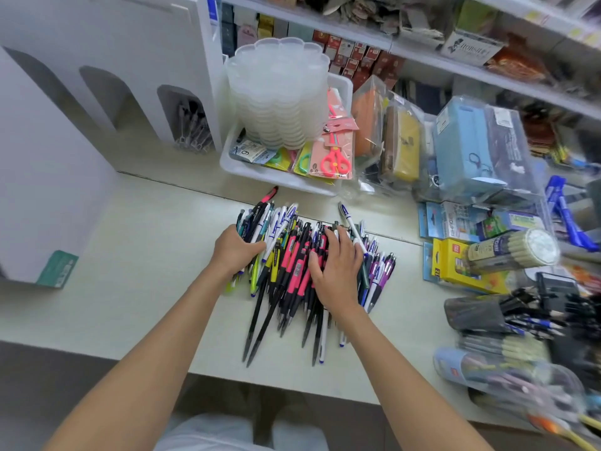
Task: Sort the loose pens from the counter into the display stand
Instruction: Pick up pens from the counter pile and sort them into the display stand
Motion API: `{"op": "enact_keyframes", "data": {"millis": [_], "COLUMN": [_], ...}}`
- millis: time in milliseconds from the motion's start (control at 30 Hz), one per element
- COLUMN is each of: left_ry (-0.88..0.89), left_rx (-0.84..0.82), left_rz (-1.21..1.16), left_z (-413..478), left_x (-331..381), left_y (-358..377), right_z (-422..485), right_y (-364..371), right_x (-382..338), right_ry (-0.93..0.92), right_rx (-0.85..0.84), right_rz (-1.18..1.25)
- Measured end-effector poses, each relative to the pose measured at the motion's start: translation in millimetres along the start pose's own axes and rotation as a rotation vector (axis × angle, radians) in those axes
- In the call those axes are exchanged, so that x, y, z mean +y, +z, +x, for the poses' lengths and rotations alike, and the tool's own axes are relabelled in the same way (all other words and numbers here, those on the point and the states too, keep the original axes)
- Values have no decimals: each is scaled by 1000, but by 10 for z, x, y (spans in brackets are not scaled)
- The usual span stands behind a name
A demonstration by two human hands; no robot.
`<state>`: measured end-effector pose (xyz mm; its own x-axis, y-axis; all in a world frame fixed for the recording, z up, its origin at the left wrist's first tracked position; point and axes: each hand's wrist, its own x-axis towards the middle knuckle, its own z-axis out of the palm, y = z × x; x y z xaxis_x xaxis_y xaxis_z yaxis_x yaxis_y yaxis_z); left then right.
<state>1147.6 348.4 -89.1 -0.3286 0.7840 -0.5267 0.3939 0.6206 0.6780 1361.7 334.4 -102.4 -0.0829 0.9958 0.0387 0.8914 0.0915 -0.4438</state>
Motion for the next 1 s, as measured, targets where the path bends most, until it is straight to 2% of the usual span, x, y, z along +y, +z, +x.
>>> {"op": "enact_keyframes", "data": {"millis": [167,367,467,633,700,800,933,1000], "left_ry": [38,54,85,179,217,247,252,255], "left_rx": [-55,-236,-326,-383,-381,-398,-491,-567], "left_rz": [-41,-169,-232,-274,-284,-298,-497,-570], "left_z": [-20,-95,-125,-255,-306,-384,-468,-525], "left_x": [-103,-166,-191,-94,-33,71,166,259], "left_y": [-216,-487,-581,-680,-711,-756,-893,-978], "right_z": [7,9,25,166,230,350,411,423], "right_y": [-16,-79,-130,-348,-460,-579,-662,-749], "right_x": [-15,-95,-143,-516,-770,-1097,-1292,-1383], "right_ry": [19,41,41,17,55,253,275,205], "right_rx": [-10,-7,60,169,108,-29,-28,-38], "right_rz": [-27,-47,-13,200,373,728,802,871]}}
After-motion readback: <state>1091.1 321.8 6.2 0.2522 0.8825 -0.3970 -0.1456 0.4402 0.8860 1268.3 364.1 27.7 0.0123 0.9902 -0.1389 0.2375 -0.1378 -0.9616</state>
